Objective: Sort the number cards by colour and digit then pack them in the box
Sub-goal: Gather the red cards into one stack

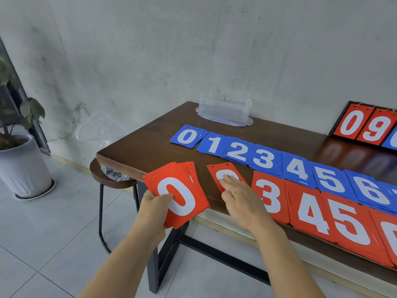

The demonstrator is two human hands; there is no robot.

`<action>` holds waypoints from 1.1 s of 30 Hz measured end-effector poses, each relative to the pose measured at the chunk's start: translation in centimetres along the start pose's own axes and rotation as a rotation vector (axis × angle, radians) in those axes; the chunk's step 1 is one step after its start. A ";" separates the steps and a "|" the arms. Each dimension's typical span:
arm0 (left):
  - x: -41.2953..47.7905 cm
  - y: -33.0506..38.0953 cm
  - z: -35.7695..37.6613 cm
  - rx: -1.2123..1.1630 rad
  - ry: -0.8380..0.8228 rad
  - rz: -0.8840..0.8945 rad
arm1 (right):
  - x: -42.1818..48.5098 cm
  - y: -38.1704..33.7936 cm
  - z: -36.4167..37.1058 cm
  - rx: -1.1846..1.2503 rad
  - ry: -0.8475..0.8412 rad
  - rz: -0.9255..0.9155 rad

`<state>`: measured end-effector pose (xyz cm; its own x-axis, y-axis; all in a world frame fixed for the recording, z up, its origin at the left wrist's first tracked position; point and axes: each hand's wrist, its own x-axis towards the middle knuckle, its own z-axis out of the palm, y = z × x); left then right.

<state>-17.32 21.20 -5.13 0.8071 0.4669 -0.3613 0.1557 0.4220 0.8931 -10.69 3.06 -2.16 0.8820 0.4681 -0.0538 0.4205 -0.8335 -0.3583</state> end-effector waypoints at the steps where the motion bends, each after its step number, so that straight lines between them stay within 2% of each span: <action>1: 0.0 0.1 -0.4 -0.004 0.002 -0.001 | 0.1 0.0 0.0 0.002 0.014 0.019; 5: -0.4 0.3 -1.0 -0.043 -0.026 0.021 | -0.2 -2.1 0.6 0.205 0.143 0.001; 7: -0.5 0.3 -0.9 -0.052 -0.039 0.032 | 0.1 -4.1 0.8 0.429 0.074 -0.029; 9: -0.7 0.3 -0.7 -0.045 -0.043 0.031 | 0.9 -5.7 1.2 0.520 -0.006 -0.035; 15: -0.5 0.6 -1.6 -0.061 -0.066 -0.011 | 1.6 -6.5 1.9 0.388 -0.051 -0.070; 17: -0.6 0.5 -1.6 -0.086 -0.088 -0.025 | 0.9 -6.0 1.7 0.348 -0.020 -0.071; 20: -0.8 0.2 -1.3 -0.151 -0.100 -0.061 | -0.2 -4.2 0.0 0.114 0.113 0.035; 22: -0.9 -0.1 -1.1 -0.184 -0.106 -0.086 | -0.9 -2.3 -1.1 -0.048 0.156 0.140; 24: -1.0 -0.3 -0.9 -0.195 -0.118 -0.098 | -1.3 -0.7 -1.4 -0.111 0.177 0.164; 28: -1.3 -1.0 -0.2 -0.191 -0.107 -0.102 | -1.6 0.5 -0.3 -0.190 0.184 0.085; 33: -2.0 -1.4 1.1 -0.186 -0.042 -0.081 | -1.7 0.1 0.2 -0.124 0.177 -0.074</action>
<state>-18.50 18.81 -5.38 0.8201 0.3943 -0.4148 0.1163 0.5947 0.7954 -12.21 2.21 -2.31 0.8668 0.4795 0.1369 0.4987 -0.8338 -0.2369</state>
